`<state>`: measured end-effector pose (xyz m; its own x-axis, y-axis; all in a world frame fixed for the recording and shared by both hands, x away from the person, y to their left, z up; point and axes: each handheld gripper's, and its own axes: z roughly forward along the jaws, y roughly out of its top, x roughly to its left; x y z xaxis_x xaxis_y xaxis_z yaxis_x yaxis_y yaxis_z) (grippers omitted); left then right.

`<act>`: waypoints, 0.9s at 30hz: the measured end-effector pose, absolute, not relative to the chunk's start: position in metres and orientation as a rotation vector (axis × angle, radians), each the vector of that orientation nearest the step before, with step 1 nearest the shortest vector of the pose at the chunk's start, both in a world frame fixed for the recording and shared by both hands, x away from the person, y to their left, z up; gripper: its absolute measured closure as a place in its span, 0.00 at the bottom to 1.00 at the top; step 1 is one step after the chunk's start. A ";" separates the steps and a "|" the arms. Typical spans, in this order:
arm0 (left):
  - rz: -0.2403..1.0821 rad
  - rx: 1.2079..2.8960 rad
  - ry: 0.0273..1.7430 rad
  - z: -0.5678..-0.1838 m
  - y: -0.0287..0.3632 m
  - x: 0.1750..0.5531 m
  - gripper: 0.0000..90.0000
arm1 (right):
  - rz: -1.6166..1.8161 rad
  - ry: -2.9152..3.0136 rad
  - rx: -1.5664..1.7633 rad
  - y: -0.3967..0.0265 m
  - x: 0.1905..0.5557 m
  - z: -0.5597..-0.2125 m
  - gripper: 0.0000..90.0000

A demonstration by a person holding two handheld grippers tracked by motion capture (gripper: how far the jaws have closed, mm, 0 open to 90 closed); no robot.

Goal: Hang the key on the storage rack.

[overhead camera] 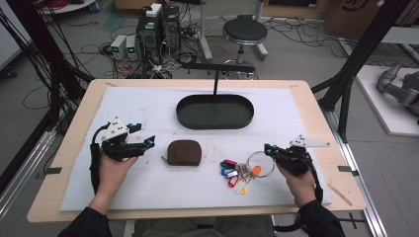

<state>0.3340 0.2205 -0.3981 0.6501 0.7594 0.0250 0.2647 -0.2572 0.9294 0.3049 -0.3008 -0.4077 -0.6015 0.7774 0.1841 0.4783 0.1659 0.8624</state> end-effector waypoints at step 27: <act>0.581 1.825 0.804 -0.398 0.216 0.336 0.33 | 0.882 2.265 1.291 -0.306 0.301 -0.445 0.97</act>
